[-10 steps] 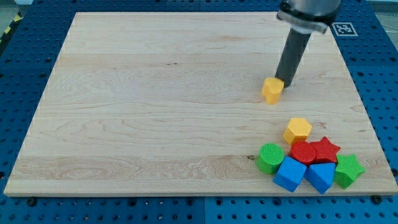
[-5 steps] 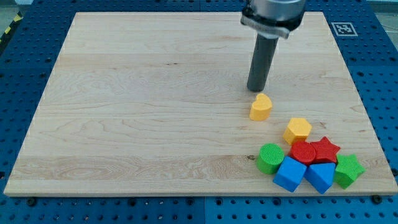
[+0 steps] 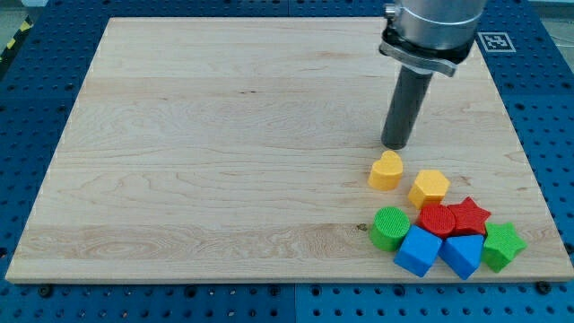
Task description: Move the yellow blocks towards the group of blocks
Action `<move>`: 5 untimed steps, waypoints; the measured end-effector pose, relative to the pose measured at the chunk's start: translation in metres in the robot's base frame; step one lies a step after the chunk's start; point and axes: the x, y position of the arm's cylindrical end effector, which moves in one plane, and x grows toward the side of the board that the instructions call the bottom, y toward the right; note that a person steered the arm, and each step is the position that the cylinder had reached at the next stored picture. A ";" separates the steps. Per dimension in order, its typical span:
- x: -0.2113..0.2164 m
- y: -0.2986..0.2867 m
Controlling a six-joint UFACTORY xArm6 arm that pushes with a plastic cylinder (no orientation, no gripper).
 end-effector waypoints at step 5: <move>0.039 -0.033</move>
